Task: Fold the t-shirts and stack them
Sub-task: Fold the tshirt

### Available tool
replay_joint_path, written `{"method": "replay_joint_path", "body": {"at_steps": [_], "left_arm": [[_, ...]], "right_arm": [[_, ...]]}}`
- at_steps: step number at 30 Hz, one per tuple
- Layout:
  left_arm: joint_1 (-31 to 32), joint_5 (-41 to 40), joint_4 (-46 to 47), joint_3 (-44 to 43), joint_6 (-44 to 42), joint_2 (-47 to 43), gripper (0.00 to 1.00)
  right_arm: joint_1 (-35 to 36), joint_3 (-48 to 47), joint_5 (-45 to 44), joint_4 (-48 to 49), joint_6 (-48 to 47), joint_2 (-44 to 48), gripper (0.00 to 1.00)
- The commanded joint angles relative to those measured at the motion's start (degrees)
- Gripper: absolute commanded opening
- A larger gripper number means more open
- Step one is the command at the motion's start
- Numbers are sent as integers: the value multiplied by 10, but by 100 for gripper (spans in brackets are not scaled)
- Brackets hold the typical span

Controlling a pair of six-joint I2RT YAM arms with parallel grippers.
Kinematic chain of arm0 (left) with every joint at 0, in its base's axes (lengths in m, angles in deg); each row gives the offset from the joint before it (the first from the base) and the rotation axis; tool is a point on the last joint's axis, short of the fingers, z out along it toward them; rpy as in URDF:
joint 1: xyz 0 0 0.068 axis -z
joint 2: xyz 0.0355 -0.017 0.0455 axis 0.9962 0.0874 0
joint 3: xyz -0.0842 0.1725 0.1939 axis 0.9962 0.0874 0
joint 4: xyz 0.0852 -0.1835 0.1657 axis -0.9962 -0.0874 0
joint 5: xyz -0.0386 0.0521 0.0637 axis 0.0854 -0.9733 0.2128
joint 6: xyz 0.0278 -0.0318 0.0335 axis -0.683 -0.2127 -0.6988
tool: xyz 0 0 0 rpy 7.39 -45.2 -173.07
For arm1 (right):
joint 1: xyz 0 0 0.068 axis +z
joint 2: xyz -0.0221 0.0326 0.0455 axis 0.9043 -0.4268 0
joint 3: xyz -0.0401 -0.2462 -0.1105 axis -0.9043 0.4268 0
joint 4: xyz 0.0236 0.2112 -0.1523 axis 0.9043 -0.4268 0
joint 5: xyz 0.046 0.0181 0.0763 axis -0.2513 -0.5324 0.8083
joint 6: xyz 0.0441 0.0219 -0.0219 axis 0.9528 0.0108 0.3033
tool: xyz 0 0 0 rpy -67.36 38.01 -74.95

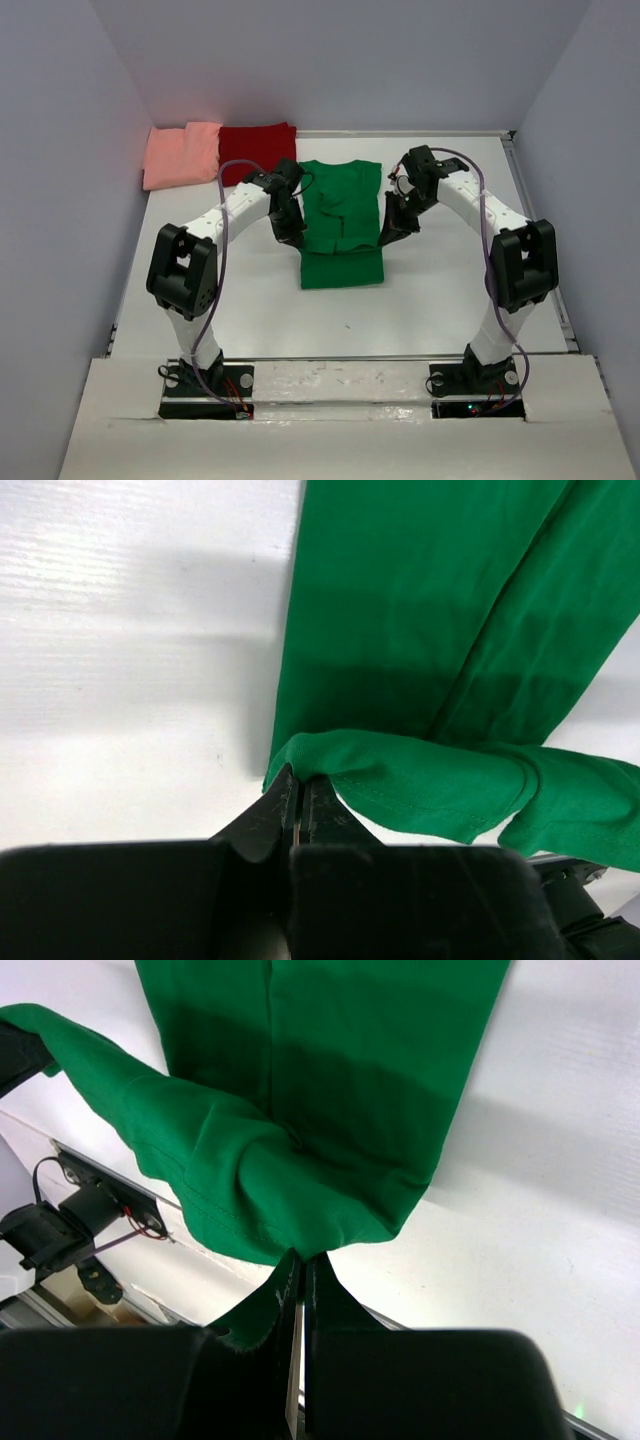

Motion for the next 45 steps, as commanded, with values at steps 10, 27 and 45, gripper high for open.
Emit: {"method": "replay_joint_path", "body": {"at_steps": [10,27,45], "left_arm": [[-22,-21,-34,-65,-34,30,0],[-21,-27,-46,-138,-48,88,0],[-21,-34,-40,-157,-53,118,0]], "right_arm": [[-27,-69,-6,-9,-22,-45,0],[-37,-96,-10,11,-19,-86,0],[-48,-112,-11,40,-20,-124,0]]}}
